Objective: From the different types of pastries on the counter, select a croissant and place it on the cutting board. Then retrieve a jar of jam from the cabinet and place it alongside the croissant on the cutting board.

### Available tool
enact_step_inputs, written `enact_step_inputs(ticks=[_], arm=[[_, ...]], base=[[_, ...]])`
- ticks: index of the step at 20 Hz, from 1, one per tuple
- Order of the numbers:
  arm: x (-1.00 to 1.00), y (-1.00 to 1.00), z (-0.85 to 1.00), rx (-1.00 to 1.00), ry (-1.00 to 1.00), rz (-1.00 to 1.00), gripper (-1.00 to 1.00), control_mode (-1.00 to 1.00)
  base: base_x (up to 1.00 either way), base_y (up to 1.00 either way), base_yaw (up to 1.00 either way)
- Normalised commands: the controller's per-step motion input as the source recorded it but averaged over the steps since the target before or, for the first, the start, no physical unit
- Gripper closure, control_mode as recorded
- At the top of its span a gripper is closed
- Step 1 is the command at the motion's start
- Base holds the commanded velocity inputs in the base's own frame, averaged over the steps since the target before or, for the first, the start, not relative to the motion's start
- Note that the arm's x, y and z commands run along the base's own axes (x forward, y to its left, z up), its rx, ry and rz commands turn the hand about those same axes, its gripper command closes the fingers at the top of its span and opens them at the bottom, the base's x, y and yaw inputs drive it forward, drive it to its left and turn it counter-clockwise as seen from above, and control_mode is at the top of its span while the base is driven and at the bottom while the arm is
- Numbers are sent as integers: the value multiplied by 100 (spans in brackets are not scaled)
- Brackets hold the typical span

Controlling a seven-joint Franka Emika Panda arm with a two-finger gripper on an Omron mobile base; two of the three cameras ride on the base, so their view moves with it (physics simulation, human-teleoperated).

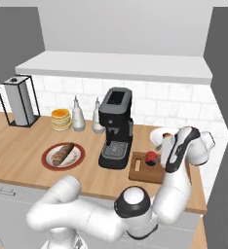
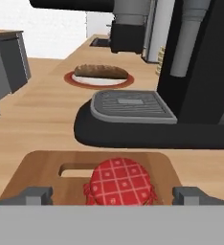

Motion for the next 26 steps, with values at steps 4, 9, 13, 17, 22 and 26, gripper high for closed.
enact_step_inputs(ticks=[4,9,13,17,22,26], arm=[[31,-18,11,-1,-2,8,-100,-100],[60,-1,0,-10,-12,5,-100,-100],[77,-1,0,-19,-23,0,-100,-100],[51,-32,0,-21,-28,2,-100,-100],[27,-44,-6,-22,-18,9,-100,-100],[28,-25,0,-23,-18,15,-100,-100]], base=[[0,0,0],[0,0,0],[0,0,0],[0,0,0],[0,0,0],[0,0,0]])
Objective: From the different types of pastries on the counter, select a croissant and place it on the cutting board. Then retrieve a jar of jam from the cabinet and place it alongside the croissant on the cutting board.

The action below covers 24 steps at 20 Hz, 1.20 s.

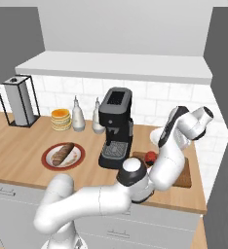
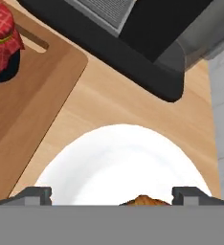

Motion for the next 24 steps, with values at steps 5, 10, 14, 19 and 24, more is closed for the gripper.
enact_step_inputs(ticks=[5,10,14,19,24], arm=[[40,-3,-23,-30,-10,13,-100,-100],[21,-24,-9,-21,-7,24,-100,-100],[0,-31,2,-16,-6,36,-100,-100],[0,0,12,-8,0,34,-100,-100],[0,17,7,-4,0,40,-100,-100]], base=[[0,0,0],[0,0,0],[0,0,0],[0,0,0],[0,0,0]])
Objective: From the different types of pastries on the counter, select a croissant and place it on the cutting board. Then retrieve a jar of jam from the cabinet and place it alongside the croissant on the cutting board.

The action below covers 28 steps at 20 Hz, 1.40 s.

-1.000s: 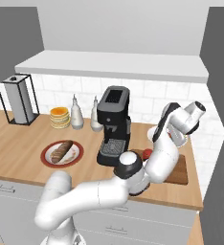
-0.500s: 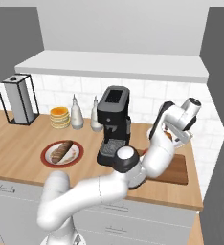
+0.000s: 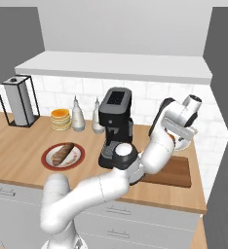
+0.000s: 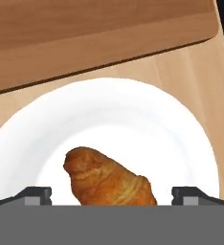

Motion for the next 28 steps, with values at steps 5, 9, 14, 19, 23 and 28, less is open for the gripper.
enact_step_inputs(ticks=[5,9,14,19,23,28], arm=[[0,3,0,-2,1,52,-100,-100],[0,0,0,-2,0,52,-100,-100],[3,9,0,-1,0,50,-100,-100],[0,-9,-14,-1,-1,47,-100,-100],[16,-35,-25,0,-1,39,-100,-100],[49,-29,0,0,-3,40,-100,-100]], base=[[0,0,0],[0,0,0],[0,0,0],[0,0,0],[0,0,0],[0,0,0]])
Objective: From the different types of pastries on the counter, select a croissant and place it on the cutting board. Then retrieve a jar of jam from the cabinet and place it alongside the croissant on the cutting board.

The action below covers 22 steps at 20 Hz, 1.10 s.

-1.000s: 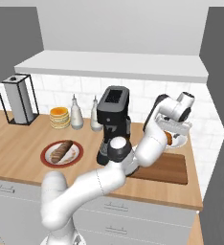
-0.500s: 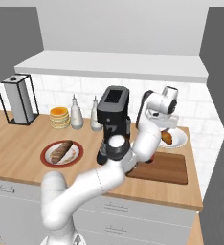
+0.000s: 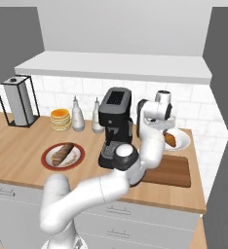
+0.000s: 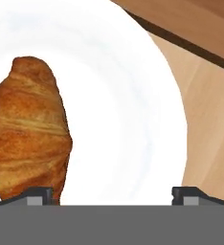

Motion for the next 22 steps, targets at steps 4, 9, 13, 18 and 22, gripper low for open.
enact_step_inputs(ticks=[4,9,13,18,22], arm=[[22,-34,32,-1,0,35,-100,-100],[51,-61,20,-2,1,27,-100,-100],[56,-67,14,-1,8,15,-100,-100],[24,-39,51,0,11,3,-100,-100],[0,-18,81,0,16,1,-100,-100]], base=[[0,0,0],[0,0,0],[0,0,0],[0,0,0],[0,0,0]])
